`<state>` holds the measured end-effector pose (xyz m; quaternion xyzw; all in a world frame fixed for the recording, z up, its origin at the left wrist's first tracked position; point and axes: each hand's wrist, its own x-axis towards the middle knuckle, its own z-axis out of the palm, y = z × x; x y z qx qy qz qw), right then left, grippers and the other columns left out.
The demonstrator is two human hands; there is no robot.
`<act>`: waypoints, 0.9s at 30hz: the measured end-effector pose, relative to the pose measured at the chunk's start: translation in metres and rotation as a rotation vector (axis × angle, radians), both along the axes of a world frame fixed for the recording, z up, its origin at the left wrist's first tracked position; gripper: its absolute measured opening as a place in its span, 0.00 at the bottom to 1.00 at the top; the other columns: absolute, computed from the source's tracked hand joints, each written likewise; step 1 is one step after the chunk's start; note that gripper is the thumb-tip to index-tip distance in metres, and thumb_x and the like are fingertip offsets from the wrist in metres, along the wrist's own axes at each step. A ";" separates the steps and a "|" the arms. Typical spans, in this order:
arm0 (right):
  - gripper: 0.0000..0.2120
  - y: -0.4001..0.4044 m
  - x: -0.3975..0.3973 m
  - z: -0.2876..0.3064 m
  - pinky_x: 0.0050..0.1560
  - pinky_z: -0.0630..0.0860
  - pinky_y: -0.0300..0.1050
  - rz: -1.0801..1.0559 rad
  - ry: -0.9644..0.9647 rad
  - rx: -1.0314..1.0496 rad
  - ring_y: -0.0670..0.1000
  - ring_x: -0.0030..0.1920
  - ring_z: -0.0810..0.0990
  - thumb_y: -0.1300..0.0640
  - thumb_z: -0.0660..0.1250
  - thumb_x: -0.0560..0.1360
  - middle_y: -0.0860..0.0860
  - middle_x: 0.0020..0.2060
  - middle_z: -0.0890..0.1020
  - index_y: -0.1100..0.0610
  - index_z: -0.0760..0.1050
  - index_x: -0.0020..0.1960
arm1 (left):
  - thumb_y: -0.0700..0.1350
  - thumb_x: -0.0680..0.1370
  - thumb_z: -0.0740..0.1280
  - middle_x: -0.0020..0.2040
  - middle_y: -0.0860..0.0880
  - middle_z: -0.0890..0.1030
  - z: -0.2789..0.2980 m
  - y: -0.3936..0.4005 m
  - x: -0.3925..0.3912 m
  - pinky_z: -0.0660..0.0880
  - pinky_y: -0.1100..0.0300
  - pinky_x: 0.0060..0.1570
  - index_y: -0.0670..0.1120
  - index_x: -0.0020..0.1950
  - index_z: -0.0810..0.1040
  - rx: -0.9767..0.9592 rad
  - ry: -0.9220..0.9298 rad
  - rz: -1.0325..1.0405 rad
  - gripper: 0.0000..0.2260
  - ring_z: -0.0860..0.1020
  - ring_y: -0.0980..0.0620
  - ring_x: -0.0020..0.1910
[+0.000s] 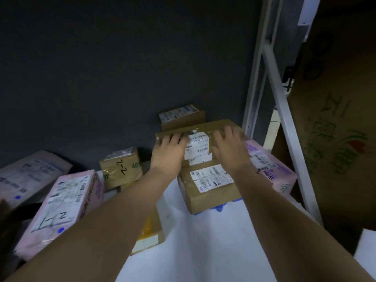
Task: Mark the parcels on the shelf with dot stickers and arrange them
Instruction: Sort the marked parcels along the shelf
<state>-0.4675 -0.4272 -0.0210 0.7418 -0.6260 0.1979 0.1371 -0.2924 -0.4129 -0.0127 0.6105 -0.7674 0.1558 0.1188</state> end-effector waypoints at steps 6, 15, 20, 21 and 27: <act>0.29 0.002 0.015 0.002 0.73 0.50 0.60 0.012 -0.031 0.021 0.61 0.74 0.54 0.46 0.56 0.80 0.58 0.74 0.58 0.52 0.53 0.77 | 0.46 0.80 0.60 0.77 0.41 0.49 0.003 0.002 0.006 0.51 0.44 0.73 0.51 0.78 0.46 0.080 -0.027 0.088 0.31 0.48 0.41 0.76; 0.20 0.132 0.079 -0.003 0.68 0.60 0.51 0.224 -0.547 0.014 0.58 0.68 0.61 0.54 0.65 0.76 0.58 0.68 0.66 0.56 0.71 0.67 | 0.45 0.79 0.59 0.66 0.44 0.72 0.036 0.134 0.062 0.68 0.50 0.60 0.49 0.68 0.68 0.155 0.281 0.148 0.17 0.70 0.40 0.65; 0.21 0.215 0.146 0.015 0.66 0.56 0.41 0.311 -0.652 0.117 0.56 0.70 0.60 0.54 0.67 0.76 0.56 0.68 0.66 0.56 0.71 0.67 | 0.43 0.77 0.59 0.53 0.43 0.81 0.051 0.226 0.120 0.75 0.51 0.50 0.48 0.53 0.78 0.166 0.420 0.212 0.10 0.78 0.41 0.55; 0.20 0.230 0.160 0.020 0.65 0.56 0.40 0.333 -0.678 0.148 0.56 0.69 0.61 0.55 0.67 0.76 0.56 0.68 0.67 0.56 0.71 0.67 | 0.43 0.77 0.60 0.54 0.45 0.81 0.053 0.240 0.132 0.75 0.53 0.51 0.50 0.57 0.78 0.152 0.435 0.236 0.11 0.77 0.42 0.56; 0.18 0.293 0.253 0.035 0.62 0.60 0.38 0.521 -0.678 0.350 0.54 0.66 0.66 0.57 0.67 0.76 0.53 0.65 0.70 0.54 0.73 0.65 | 0.45 0.76 0.65 0.60 0.44 0.77 0.051 0.309 0.224 0.72 0.51 0.55 0.48 0.60 0.77 -0.034 0.503 0.352 0.13 0.72 0.41 0.60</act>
